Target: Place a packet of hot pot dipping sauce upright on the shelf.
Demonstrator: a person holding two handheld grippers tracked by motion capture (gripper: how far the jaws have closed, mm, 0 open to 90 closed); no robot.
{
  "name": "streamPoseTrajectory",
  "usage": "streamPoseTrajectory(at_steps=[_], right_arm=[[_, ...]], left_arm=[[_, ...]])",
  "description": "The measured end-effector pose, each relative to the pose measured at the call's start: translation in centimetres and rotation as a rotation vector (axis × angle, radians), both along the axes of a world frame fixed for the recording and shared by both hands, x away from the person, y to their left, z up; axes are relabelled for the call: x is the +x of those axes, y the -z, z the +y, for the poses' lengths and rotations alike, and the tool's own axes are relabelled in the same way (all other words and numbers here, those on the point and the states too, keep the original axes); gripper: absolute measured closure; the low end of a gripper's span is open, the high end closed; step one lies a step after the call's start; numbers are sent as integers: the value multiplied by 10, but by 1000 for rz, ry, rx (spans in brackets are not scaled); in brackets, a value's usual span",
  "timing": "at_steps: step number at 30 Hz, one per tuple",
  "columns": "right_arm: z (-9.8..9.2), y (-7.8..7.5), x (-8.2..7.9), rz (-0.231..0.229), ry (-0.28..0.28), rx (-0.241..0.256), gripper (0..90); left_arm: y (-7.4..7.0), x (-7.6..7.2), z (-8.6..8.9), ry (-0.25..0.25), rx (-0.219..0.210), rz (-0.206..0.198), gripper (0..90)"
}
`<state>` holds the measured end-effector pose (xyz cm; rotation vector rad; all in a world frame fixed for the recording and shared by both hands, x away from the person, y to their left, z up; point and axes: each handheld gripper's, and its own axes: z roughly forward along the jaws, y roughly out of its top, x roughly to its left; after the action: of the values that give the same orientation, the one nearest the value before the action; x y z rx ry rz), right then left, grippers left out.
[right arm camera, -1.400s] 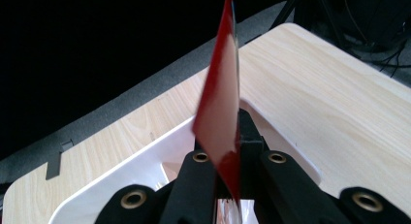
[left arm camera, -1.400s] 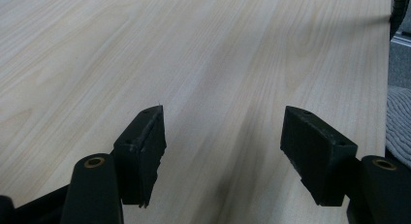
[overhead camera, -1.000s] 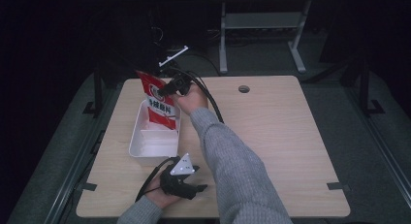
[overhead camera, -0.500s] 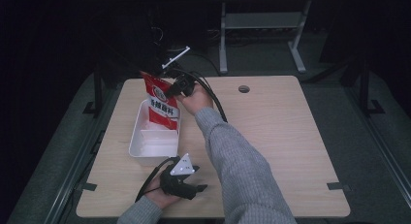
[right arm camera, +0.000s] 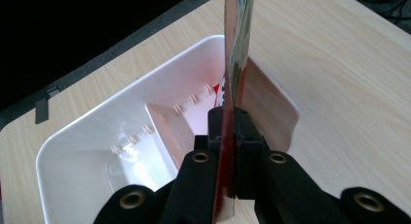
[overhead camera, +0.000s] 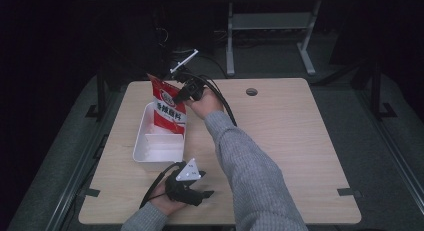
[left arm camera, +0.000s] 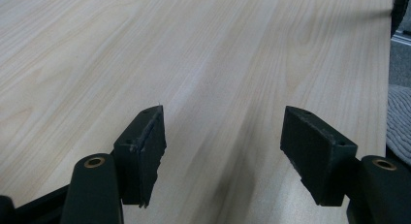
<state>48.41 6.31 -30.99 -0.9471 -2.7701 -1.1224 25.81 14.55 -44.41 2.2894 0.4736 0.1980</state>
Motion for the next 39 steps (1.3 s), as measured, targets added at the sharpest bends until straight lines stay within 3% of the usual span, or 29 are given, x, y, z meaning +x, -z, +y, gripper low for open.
streamPoseTrajectory(at_steps=[21, 28, 33, 39], right_arm=[[-7, 1, 1, 45, -3, 2, 871], [-15, -1, 1, 60, 16, 32, 648], [-23, -2, 0, 59, 20, 28, 569], [-36, -3, -2, 59, 25, 42, 533]], left_arm=[[0, 0, 0, 1, 2, -1, 321], [0, 0, 0, 1, 4, -1, 314], [-1, -1, 0, 0, -2, 0, 311], [0, 0, 0, -3, 1, -1, 307]])
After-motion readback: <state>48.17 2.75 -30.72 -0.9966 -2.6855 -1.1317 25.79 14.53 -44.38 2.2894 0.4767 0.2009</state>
